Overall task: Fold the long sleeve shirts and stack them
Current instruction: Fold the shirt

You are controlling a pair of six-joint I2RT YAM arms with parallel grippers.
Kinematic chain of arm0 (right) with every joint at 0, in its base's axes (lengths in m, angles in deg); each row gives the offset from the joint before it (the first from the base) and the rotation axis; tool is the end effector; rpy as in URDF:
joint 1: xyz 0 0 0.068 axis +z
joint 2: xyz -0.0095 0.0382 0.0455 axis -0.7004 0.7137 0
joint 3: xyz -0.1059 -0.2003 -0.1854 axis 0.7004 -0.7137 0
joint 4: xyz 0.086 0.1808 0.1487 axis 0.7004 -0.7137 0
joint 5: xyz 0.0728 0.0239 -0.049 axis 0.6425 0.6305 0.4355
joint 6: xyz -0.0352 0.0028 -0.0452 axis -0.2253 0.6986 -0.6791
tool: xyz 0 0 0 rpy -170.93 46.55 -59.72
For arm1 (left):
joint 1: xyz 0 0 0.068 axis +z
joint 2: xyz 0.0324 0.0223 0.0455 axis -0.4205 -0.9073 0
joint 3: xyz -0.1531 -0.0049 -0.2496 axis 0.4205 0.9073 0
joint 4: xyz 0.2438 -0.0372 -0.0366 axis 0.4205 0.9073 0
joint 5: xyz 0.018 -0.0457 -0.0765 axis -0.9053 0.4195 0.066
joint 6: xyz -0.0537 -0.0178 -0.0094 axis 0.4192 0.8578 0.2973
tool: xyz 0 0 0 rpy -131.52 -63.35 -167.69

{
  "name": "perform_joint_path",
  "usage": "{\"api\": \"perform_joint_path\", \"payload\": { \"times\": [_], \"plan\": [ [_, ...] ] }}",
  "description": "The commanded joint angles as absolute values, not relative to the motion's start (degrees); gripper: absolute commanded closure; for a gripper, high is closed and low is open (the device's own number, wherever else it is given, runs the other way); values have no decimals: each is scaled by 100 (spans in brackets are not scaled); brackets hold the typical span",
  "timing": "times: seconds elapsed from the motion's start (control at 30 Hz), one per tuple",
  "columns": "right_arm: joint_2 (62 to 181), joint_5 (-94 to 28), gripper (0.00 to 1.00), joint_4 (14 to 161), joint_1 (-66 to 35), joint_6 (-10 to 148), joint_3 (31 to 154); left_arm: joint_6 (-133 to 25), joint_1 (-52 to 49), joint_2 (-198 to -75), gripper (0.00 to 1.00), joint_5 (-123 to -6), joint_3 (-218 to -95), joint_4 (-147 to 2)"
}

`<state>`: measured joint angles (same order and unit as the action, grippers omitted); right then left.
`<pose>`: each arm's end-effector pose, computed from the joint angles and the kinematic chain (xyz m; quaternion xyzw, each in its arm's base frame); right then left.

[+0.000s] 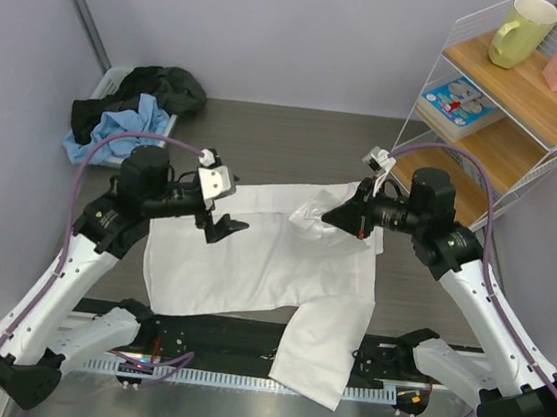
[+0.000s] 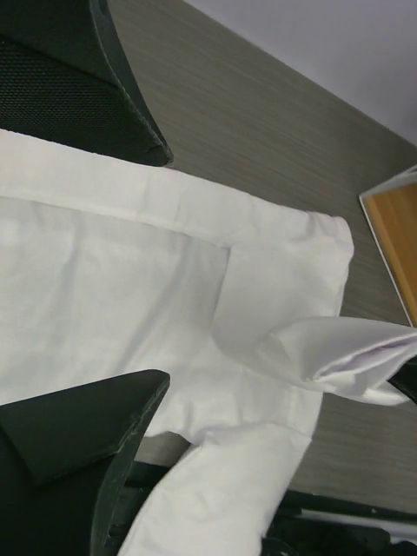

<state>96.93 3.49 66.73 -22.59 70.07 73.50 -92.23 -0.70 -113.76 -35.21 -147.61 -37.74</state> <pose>0.1655 0.0971 0.3751 -0.3056 0.7306 0.4366 0.4270 0.1356 -0.0923 0.4007 0.5075 0.6264 -0.2609 0.5311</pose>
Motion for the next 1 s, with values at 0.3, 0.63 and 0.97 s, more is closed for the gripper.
{"api": "perform_joint_path", "payload": {
  "times": [0.3,0.63,0.97],
  "plan": [
    [9647,248,99,6843,-1828,6553,7367,-6757,-2232,-12630,4,-4585,-15450,-5442],
    [9655,169,99,6737,-1572,6272,7394,-6228,-2488,-13105,74,-5043,-15854,-5383],
    [9673,-691,16,5955,-1616,5604,7631,-5632,-1260,-12745,100,-4375,-15188,-4775]
  ]
}}
